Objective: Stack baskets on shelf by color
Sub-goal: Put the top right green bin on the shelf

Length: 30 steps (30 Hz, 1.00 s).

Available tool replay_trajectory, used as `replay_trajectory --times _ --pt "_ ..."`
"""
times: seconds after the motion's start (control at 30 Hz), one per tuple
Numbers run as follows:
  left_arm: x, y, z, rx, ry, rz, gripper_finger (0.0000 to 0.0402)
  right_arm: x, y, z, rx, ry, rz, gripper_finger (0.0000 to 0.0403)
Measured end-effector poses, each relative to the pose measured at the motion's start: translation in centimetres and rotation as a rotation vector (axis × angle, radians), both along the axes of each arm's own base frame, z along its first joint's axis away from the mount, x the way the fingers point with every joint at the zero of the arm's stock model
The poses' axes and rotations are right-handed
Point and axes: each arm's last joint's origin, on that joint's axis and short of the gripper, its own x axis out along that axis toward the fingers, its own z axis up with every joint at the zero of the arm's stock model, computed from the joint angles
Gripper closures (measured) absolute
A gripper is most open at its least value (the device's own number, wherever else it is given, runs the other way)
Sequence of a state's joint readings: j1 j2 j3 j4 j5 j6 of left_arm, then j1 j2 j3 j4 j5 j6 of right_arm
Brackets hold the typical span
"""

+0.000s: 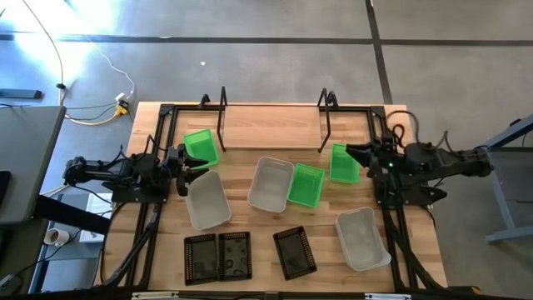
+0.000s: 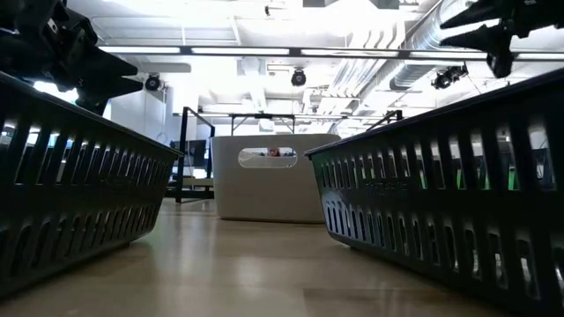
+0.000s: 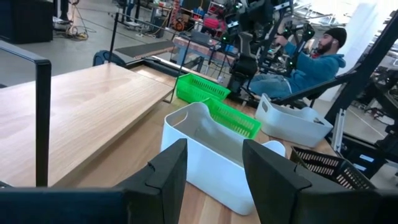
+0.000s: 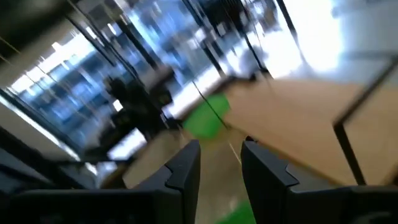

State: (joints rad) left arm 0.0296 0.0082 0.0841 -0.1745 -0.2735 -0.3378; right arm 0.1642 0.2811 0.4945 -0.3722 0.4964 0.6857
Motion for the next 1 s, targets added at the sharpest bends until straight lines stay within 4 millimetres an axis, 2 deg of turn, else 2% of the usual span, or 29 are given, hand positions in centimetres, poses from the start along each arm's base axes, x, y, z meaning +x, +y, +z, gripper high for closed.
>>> replay_trajectory --times 0.23,0.37,0.57,0.8,1.0 --pt "0.0 0.0 0.0 0.0 0.0 0.0 0.0257 0.7 0.4 1.9 0.037 0.299 0.068 0.03" --pt "0.0 0.0 0.0 0.0 0.0 0.0 0.0257 1.4 0.6 2.1 0.026 0.463 0.111 0.03" --pt "0.0 0.0 0.0 0.0 0.0 0.0 0.0257 2.7 1.0 0.9 -0.001 0.696 0.163 0.03" --pt "0.0 0.0 0.0 0.0 0.0 0.0 0.0257 4.6 1.5 -0.8 -0.065 0.855 0.278 0.03" --pt "0.0 0.0 0.0 0.0 0.0 0.0 0.0257 6.1 1.7 -2.0 -0.091 0.96 0.292 0.0299"
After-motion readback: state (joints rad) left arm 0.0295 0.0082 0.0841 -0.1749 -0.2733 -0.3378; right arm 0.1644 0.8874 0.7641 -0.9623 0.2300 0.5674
